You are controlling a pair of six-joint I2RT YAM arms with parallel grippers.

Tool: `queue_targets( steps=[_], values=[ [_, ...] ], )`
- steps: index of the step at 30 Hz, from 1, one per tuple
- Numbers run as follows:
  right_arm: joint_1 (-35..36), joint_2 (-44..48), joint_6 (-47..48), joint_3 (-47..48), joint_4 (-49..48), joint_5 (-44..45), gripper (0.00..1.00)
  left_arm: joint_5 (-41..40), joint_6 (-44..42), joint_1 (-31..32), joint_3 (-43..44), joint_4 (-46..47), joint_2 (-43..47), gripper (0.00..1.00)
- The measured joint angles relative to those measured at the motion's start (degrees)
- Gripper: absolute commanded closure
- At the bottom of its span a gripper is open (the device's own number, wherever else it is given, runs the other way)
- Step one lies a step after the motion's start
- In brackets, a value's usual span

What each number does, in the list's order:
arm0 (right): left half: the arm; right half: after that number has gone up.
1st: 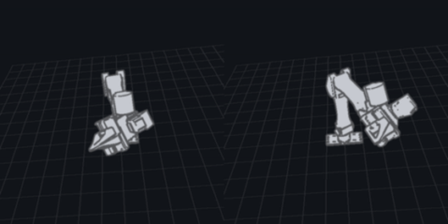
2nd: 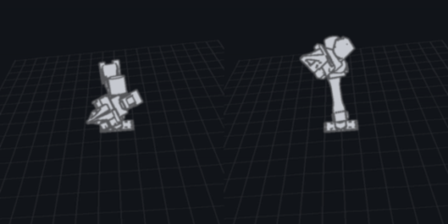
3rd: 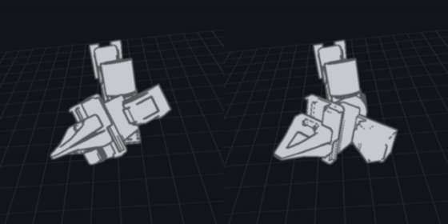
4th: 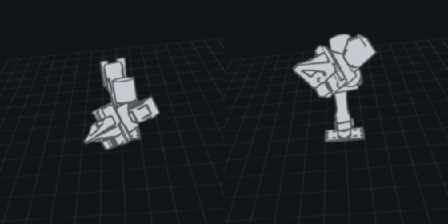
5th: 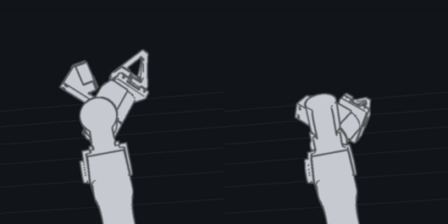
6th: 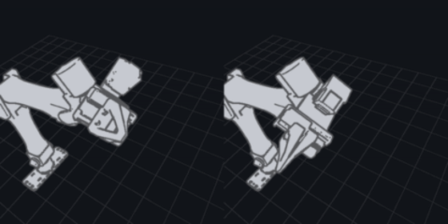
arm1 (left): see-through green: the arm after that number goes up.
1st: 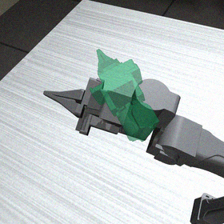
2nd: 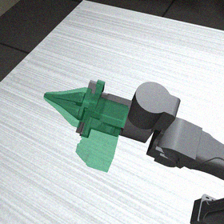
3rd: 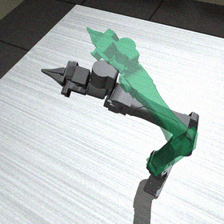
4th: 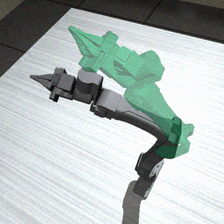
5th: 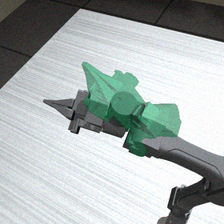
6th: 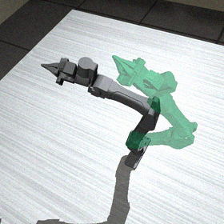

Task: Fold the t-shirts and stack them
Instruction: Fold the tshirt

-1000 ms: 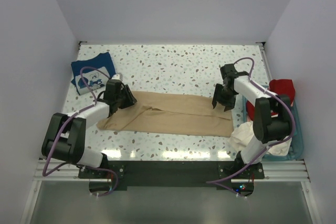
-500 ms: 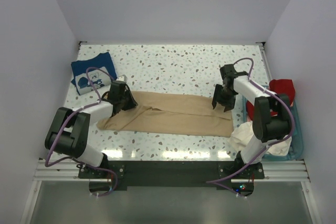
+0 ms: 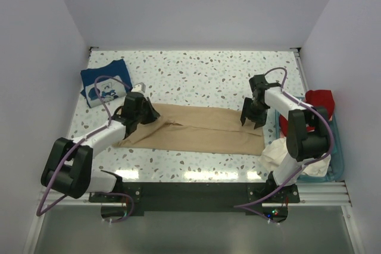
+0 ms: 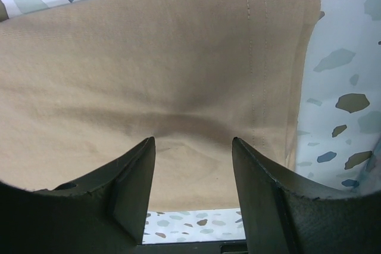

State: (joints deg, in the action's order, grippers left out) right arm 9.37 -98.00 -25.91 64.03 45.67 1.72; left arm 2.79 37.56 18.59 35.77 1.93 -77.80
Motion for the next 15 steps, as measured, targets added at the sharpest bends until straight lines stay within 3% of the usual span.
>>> queue_targets(
  steps=[15],
  values=[
    [0.00,0.00,0.04,-2.71,-0.09,-0.22,0.42,0.46,5.57,4.37,-6.43,-4.02,7.04,1.00]
  ],
)
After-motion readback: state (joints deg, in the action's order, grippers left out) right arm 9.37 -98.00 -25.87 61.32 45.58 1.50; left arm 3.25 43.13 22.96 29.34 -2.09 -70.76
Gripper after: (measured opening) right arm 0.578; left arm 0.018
